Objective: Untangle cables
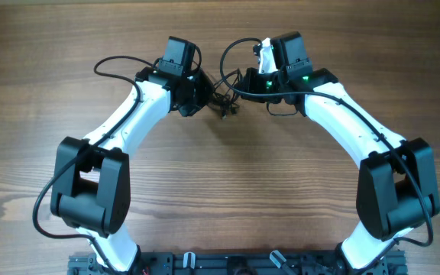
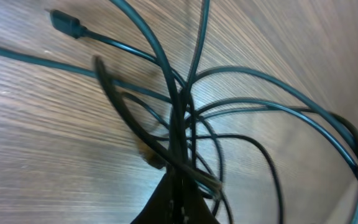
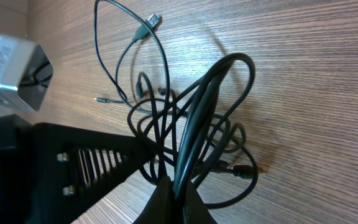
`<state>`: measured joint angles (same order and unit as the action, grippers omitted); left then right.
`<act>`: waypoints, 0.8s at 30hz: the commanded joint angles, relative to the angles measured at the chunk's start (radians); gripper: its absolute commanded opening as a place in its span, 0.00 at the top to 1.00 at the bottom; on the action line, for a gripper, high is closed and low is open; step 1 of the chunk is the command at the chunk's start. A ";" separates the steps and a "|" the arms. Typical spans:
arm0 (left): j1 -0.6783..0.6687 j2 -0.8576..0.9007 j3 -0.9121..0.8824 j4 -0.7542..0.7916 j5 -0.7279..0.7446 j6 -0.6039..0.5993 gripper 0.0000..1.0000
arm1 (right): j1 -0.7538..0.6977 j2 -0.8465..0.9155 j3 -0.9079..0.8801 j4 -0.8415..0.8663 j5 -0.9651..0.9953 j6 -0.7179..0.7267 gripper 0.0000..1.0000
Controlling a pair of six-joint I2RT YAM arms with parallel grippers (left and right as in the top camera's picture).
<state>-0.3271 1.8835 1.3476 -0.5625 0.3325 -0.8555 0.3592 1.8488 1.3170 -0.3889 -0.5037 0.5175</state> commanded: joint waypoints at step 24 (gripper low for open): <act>0.478 -0.184 0.008 0.369 1.030 -0.021 0.96 | 0.000 0.010 -0.003 -0.024 0.094 -0.023 0.96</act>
<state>0.1055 1.7275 1.3476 -0.2073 1.2312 -0.8627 0.3618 1.8488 1.3170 -0.4049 -0.4862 0.5098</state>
